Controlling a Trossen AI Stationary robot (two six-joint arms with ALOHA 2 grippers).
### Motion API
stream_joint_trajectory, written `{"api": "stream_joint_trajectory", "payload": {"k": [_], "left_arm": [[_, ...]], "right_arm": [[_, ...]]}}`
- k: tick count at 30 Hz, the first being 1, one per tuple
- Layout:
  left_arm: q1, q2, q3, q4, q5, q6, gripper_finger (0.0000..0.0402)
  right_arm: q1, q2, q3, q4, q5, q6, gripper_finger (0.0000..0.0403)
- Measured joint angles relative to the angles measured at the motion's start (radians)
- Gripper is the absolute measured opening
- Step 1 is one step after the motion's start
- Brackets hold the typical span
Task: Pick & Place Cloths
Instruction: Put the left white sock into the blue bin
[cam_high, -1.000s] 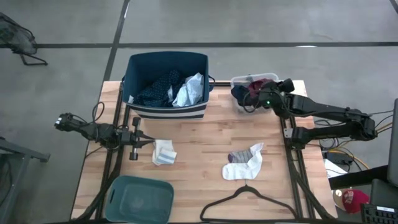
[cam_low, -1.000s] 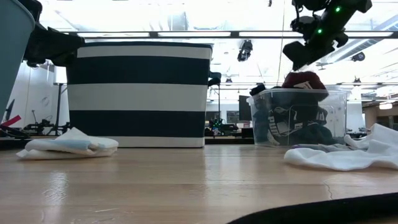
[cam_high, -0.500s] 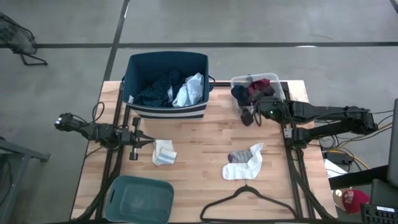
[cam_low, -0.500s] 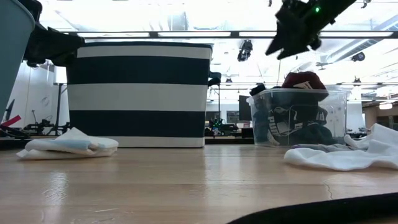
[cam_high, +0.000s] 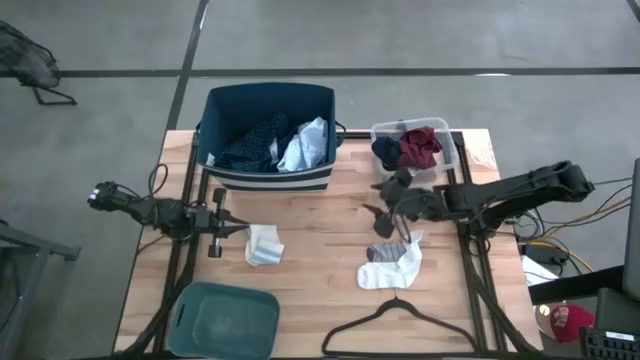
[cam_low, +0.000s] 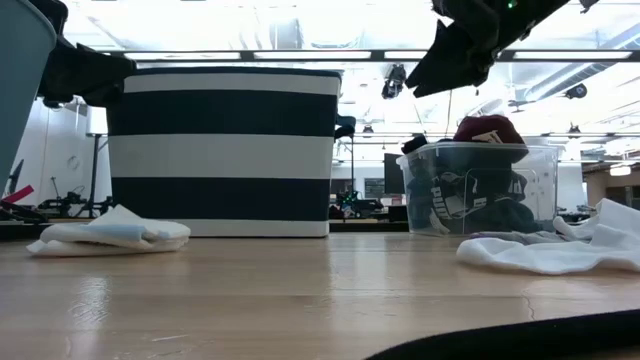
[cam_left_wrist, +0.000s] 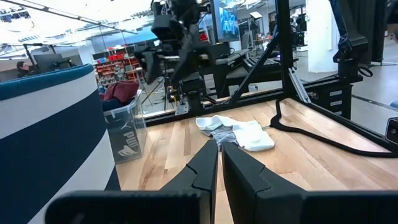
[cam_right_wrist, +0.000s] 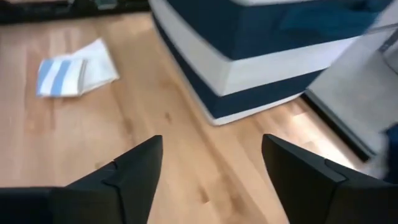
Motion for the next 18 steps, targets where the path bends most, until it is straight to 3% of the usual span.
{"api": "stream_joint_trajectory", "payload": {"k": [7,13,18], "left_arm": [[0.0,-0.001,0.0,0.002,0.04,-0.03,0.003],[0.0,0.001,0.0,-0.003,0.062,-0.079,0.003],[0.0,0.002,0.0,-0.003,0.061,-0.079,0.003]], "right_arm": [[0.06,0.099,0.0,0.077,0.001,-0.023,0.0171],[0.062,0.129,0.0,0.129,0.001,-0.092,0.003],[0.064,0.113,0.0,0.15,-0.025,-0.154,0.0014]]}}
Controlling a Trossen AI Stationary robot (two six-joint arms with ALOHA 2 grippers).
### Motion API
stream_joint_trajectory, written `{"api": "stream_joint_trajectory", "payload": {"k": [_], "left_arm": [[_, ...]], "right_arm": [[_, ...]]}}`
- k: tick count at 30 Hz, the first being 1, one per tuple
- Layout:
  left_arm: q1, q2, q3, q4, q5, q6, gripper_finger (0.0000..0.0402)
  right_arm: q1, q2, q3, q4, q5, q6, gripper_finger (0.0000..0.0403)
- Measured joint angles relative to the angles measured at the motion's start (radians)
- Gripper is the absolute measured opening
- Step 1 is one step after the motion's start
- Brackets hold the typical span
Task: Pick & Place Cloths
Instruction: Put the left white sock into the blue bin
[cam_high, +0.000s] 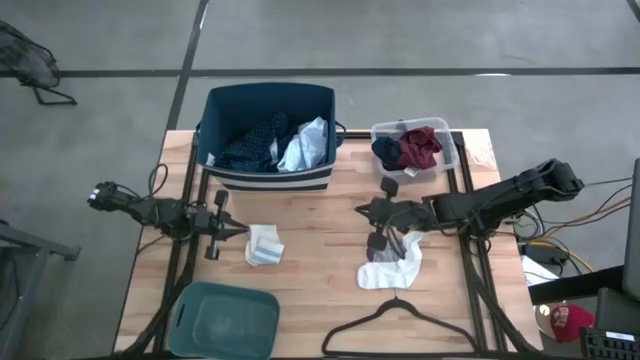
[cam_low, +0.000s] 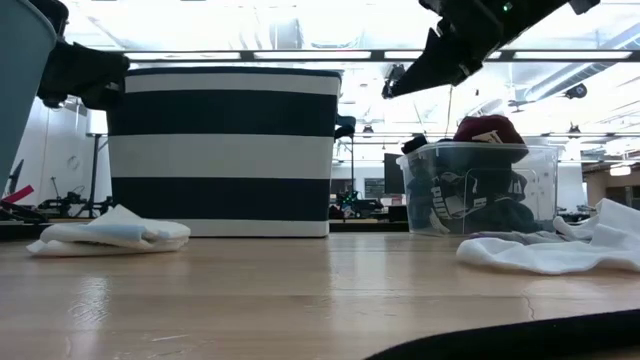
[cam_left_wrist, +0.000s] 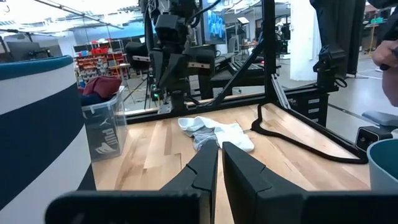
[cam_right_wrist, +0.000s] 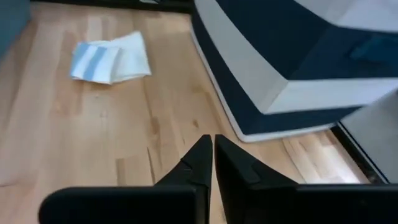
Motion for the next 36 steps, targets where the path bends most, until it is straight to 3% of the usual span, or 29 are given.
{"api": "stream_joint_trajectory", "payload": {"k": [4,11,18,22,29,32,36], "left_arm": [[0.0,0.0,0.0,0.0,0.0,0.001,0.003],[0.0,0.0,0.0,0.074,0.002,-0.079,0.003],[0.0,0.026,0.0,0.369,0.003,-0.122,0.003],[0.0,0.063,0.0,0.466,0.0,-0.182,0.003],[0.001,0.157,0.0,0.664,-0.045,-0.232,0.003],[0.003,0.226,0.024,0.612,-0.133,-0.343,0.003],[0.003,0.345,0.124,0.364,-0.213,-0.525,0.003]], "right_arm": [[0.0,0.0,0.0,0.051,-0.079,-0.056,0.0009],[-0.001,0.007,-0.032,0.109,-0.107,-0.181,0.0008],[-0.006,0.006,-0.172,0.3,-0.244,-0.186,0.0008],[-0.006,0.0,-0.236,0.425,-0.247,-0.221,0.0008],[-0.034,-0.015,-0.25,0.439,-0.219,-0.207,0.0008],[-0.05,-0.025,-0.265,0.453,-0.235,-0.209,0.0008],[-0.087,-0.064,-0.299,0.469,-0.236,-0.214,0.0008]]}}
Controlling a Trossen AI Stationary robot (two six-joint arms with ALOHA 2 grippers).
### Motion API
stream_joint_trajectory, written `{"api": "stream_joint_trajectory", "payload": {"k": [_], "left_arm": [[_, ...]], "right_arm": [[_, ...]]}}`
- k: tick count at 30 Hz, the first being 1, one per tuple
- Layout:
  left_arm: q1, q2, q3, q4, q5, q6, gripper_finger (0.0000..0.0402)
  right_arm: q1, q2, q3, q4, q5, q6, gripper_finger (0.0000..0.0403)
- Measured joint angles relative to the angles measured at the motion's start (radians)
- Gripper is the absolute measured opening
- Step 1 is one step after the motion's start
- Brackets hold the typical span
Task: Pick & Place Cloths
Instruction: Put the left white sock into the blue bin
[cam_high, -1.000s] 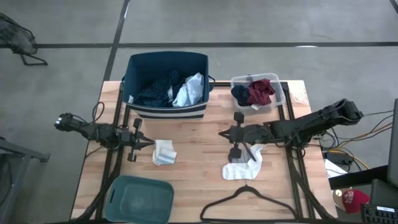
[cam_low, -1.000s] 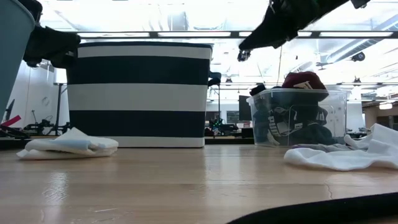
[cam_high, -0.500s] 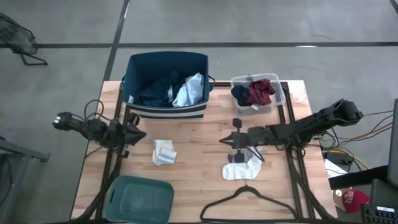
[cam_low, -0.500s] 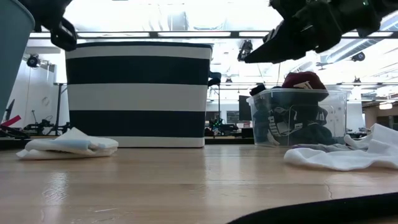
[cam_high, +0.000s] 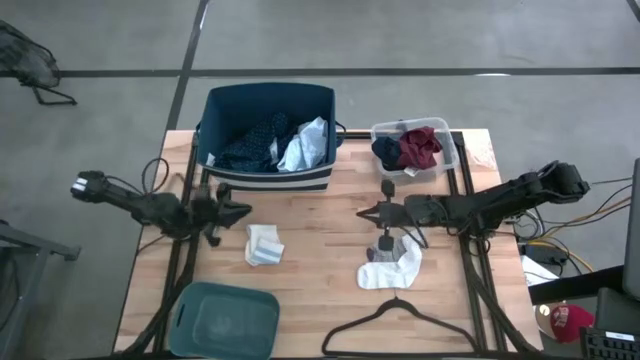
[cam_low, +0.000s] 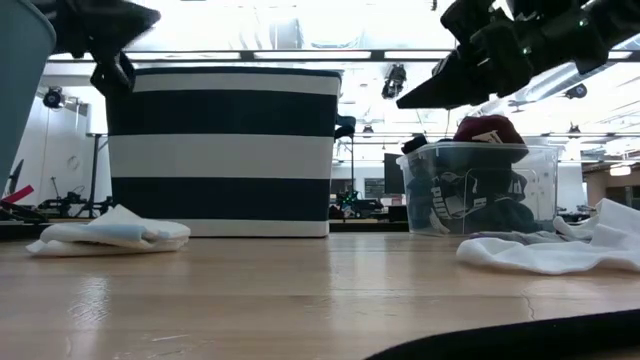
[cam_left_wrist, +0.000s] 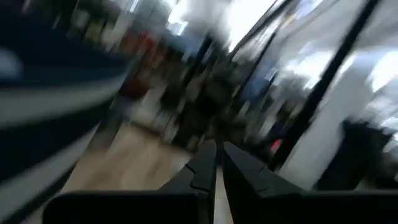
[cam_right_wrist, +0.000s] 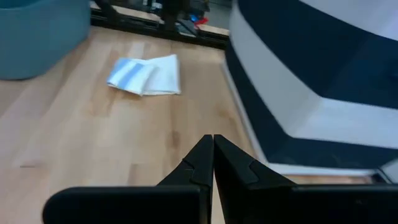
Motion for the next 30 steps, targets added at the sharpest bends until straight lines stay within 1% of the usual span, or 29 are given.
{"api": "stream_joint_trajectory", "payload": {"k": [3,5,9,12,14,17,20,22,26,30], "left_arm": [[0.0,0.095,0.116,-0.257,-0.059,-0.098,0.003],[0.0,0.16,0.2,-0.419,-0.073,-0.157,0.003],[0.0,0.294,0.348,-0.722,-0.067,-0.28,0.003],[0.0,0.392,0.418,-0.874,-0.025,-0.365,0.003],[0.0,0.455,0.439,-0.899,0.004,-0.388,0.003],[0.0,0.545,0.463,-0.884,0.039,-0.425,0.0033],[0.002,0.638,0.478,-0.902,0.09,-0.446,0.0053],[0.002,0.681,0.499,-0.901,0.094,-0.443,0.0075],[0.002,0.771,0.517,-0.927,0.095,-0.425,0.0134],[0.002,0.855,0.518,-0.929,0.104,-0.329,0.0191]], "right_arm": [[-0.025,-0.055,-0.03,-0.027,0.003,-0.004,0.0008],[-0.033,-0.106,-0.053,-0.034,0.002,-0.005,0.0008],[-0.035,-0.225,-0.114,-0.031,0.002,-0.028,0.0008],[-0.038,-0.311,-0.168,-0.003,0.003,-0.025,0.0008],[-0.042,-0.36,-0.196,0.011,0.007,-0.025,0.0008],[-0.043,-0.42,-0.226,0.037,0.007,-0.022,0.0008],[-0.043,-0.453,-0.242,0.042,0.008,-0.005,0.0008],[-0.043,-0.457,-0.247,0.042,0.007,0.014,0.0008],[-0.043,-0.445,-0.251,0.043,0.008,0.048,0.0008],[-0.043,-0.416,-0.258,0.042,0.008,0.092,0.0008]]}}
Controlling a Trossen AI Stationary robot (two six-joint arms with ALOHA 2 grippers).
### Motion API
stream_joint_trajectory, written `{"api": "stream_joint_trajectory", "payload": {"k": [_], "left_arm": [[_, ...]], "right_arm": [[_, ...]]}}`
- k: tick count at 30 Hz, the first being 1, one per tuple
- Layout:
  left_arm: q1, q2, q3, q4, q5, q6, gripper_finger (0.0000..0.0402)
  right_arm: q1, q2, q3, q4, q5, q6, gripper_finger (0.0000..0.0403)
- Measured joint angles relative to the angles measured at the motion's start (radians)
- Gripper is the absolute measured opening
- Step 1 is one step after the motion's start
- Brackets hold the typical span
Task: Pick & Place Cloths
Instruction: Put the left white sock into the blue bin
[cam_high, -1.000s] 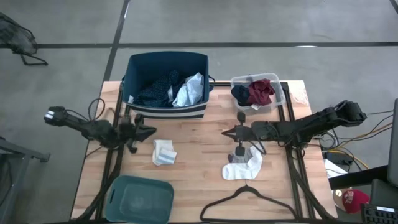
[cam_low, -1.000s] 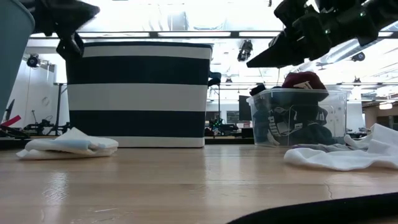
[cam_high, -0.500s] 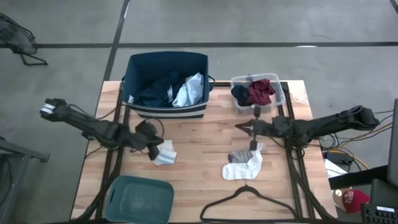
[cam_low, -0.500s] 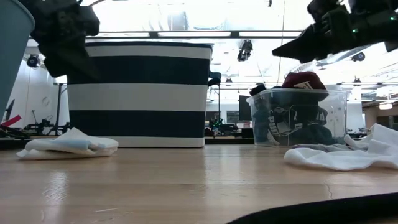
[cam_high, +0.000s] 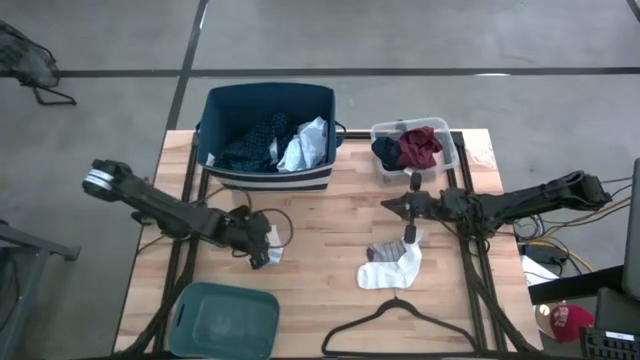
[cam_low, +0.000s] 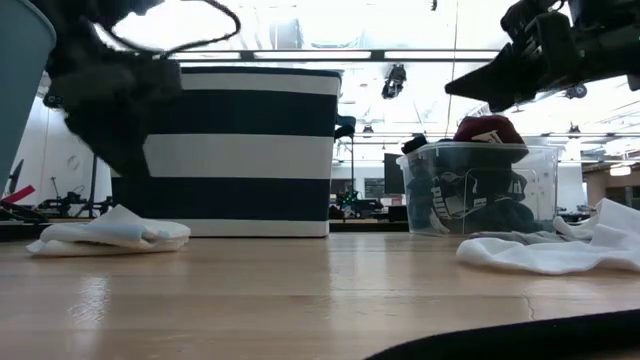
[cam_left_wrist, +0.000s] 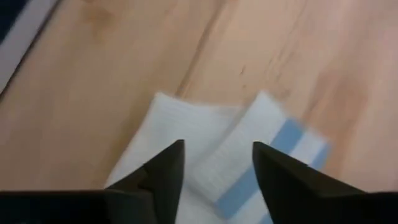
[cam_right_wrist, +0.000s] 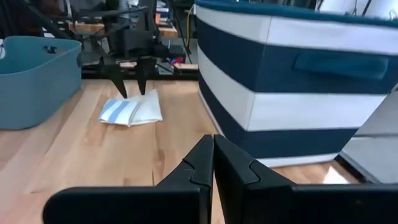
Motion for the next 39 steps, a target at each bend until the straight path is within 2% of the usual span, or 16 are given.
{"api": "stream_joint_trajectory", "payload": {"k": [5,12,16,22,24,27,30,39], "left_arm": [[0.004,0.09,-0.003,-0.027,0.071,0.014,0.0224],[0.006,0.193,0.006,-0.014,0.083,0.002,0.0211],[0.006,0.221,0.004,0.022,0.082,-0.002,0.0167],[0.007,0.243,0.003,0.089,0.082,0.085,0.0035],[0.007,0.243,0.005,0.088,0.088,0.115,0.002],[0.008,0.219,0.031,0.035,0.089,0.125,0.0024],[0.007,0.177,0.075,-0.098,0.088,0.14,0.002],[0.002,0.068,0.331,-0.381,0.053,0.154,0.002]], "right_arm": [[0.0,0.043,-0.001,0.002,0.0,0.046,0.0008],[0.0,0.093,-0.001,0.053,0.0,0.074,0.0008],[0.0,0.112,-0.001,0.073,-0.001,0.096,0.0008],[0.0,0.143,-0.001,0.084,0.0,0.097,0.0008],[0.0,0.156,-0.001,0.084,0.0,0.111,0.0008],[0.0,0.181,-0.001,0.103,0.0,0.122,0.0008],[0.0,0.209,-0.001,0.13,0.0,0.123,0.0008],[0.001,0.288,-0.001,0.177,0.0,0.13,0.0008]]}}
